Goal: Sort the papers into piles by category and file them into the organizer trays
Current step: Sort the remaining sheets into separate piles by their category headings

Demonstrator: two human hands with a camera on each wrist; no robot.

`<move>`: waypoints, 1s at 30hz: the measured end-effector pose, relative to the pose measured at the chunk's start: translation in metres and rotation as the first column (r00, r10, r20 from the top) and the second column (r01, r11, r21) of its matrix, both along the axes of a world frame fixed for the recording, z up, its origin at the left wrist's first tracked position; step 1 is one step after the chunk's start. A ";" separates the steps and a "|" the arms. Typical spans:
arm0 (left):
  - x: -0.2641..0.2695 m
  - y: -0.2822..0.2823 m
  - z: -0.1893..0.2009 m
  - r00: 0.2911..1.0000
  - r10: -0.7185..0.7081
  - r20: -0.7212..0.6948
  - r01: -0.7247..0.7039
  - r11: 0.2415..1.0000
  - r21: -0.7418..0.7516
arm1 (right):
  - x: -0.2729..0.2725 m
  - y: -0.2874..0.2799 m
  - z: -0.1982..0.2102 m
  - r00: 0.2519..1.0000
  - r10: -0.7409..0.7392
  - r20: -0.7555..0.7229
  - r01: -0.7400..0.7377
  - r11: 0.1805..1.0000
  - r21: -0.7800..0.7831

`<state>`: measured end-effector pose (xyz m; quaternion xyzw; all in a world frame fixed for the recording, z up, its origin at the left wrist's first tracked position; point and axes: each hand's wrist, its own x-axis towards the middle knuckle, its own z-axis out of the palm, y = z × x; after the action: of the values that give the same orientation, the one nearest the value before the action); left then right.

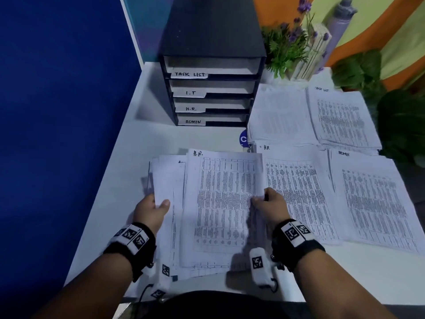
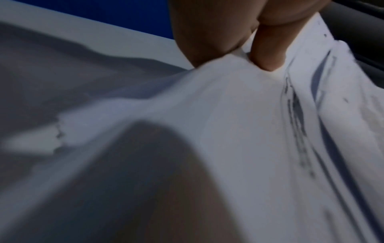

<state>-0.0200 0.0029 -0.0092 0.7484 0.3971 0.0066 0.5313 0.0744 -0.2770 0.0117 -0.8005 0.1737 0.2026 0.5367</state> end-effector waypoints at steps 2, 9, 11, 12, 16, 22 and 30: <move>-0.001 0.003 0.003 0.999 0.035 0.011 -0.035 0.999 0.018 | 0.000 -0.008 -0.002 0.999 -0.034 0.016 0.034 0.998 0.049; 0.002 0.012 0.005 0.993 0.087 0.075 -0.083 0.995 -0.055 | -0.006 -0.019 -0.011 0.979 -0.196 -0.049 0.202 0.945 0.257; 0.003 0.014 0.003 0.993 0.095 0.071 -0.091 0.994 -0.053 | -0.006 -0.019 -0.014 0.978 -0.188 -0.085 0.204 0.943 0.262; 0.004 0.014 0.002 0.993 0.100 0.067 -0.097 0.994 -0.054 | -0.005 -0.020 -0.014 0.977 -0.182 -0.113 0.208 0.932 0.296; 0.005 0.017 -0.003 0.991 0.118 0.064 -0.114 0.992 -0.057 | -0.005 -0.016 -0.010 0.954 -0.206 -0.219 0.294 0.788 0.540; 0.005 0.009 0.001 0.995 0.059 0.086 -0.046 0.987 -0.151 | -0.005 -0.012 -0.014 0.988 -0.125 -0.090 0.141 0.969 0.205; 0.002 0.000 -0.001 0.985 -0.156 -0.073 0.165 0.978 0.127 | -0.006 -0.005 -0.028 0.997 -0.060 -0.044 0.061 0.998 0.029</move>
<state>-0.0176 0.0026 -0.0105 0.8114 0.3506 -0.0335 0.4665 0.0681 -0.2821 -0.0164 -0.7819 0.2064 0.2062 0.5509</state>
